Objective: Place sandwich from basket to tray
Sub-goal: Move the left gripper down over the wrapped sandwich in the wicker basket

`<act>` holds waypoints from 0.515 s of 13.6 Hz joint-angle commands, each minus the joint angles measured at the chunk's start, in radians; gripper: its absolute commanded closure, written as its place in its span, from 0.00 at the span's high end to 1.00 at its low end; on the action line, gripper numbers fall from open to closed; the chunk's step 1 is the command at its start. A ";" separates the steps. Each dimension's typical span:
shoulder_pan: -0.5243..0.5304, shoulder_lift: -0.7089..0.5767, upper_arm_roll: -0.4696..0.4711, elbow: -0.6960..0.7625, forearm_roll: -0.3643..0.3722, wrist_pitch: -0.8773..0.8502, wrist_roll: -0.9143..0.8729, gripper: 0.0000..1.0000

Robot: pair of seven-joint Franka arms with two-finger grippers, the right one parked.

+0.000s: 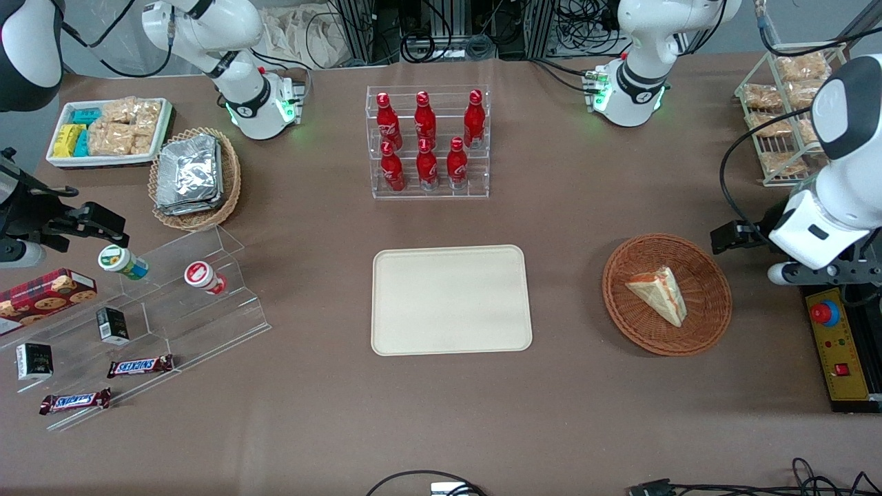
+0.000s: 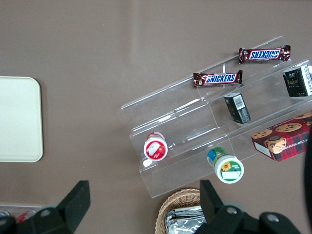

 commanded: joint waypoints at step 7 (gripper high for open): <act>-0.035 0.092 0.000 0.049 -0.009 0.004 -0.418 1.00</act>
